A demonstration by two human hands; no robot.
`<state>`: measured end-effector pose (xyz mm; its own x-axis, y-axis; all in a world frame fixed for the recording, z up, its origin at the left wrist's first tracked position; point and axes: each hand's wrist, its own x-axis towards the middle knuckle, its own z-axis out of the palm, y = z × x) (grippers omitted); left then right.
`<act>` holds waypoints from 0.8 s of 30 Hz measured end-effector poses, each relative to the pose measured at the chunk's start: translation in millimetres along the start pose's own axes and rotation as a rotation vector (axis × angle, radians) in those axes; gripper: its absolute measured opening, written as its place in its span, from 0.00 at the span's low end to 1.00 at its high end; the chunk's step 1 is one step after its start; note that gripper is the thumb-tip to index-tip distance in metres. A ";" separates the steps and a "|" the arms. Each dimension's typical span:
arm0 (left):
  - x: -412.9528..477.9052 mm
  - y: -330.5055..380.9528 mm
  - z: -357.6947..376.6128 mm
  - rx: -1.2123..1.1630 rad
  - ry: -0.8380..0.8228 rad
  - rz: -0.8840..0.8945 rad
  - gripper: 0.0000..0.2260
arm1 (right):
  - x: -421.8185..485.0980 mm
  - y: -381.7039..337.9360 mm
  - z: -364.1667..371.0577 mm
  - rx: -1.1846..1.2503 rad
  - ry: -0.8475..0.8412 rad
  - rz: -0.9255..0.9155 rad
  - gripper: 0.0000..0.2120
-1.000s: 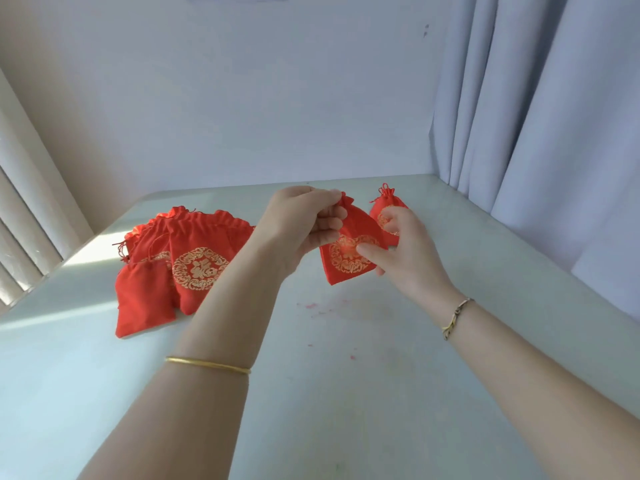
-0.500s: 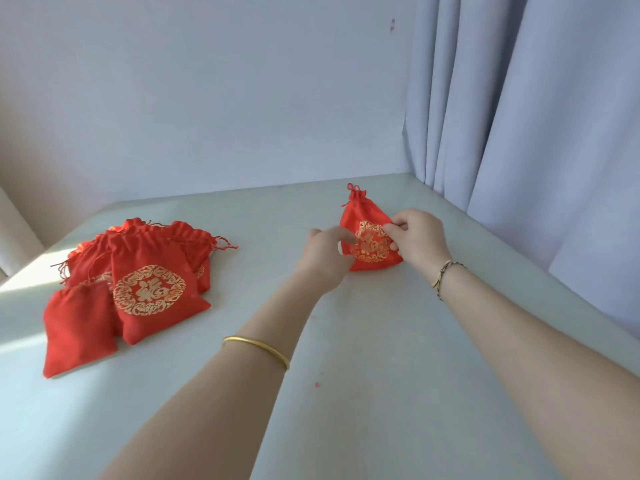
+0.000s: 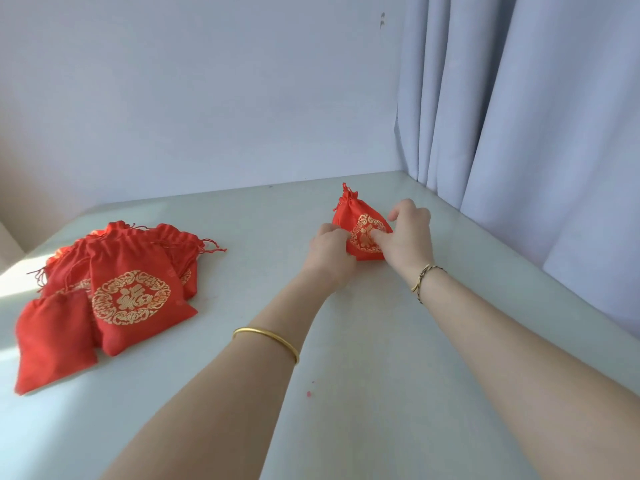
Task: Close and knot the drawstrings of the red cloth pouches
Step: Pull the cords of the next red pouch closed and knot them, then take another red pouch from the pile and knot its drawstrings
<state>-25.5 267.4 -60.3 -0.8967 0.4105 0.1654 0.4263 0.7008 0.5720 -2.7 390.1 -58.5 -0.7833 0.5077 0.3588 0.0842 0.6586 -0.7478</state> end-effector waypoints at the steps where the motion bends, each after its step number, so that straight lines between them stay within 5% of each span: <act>1: 1.4 -2.3 3.0 0.049 -0.015 0.001 0.15 | -3.5 1.3 0.8 -0.027 -0.028 -0.030 0.13; 5: 1.2 -4.5 5.6 0.201 -0.026 0.010 0.15 | -11.8 6.1 5.0 -0.198 -0.111 -0.110 0.09; 15: -29.8 -12.1 -22.9 -0.054 0.106 -0.037 0.24 | -26.1 -14.3 -1.8 -0.291 -0.055 -0.198 0.09; 20: -69.3 -41.7 -63.5 -0.111 0.339 -0.105 0.22 | -50.4 -55.2 14.3 -0.226 -0.091 -0.288 0.06; 24: -107.6 -82.7 -105.4 -0.024 0.626 -0.262 0.20 | -85.7 -105.8 51.5 -0.018 -0.310 -0.335 0.07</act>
<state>23.1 103.8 -40.7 -0.8730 -0.1913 0.4487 0.1895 0.7147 0.6733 23.8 248.3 -38.9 -0.9161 0.0766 0.3936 -0.1970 0.7688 -0.6083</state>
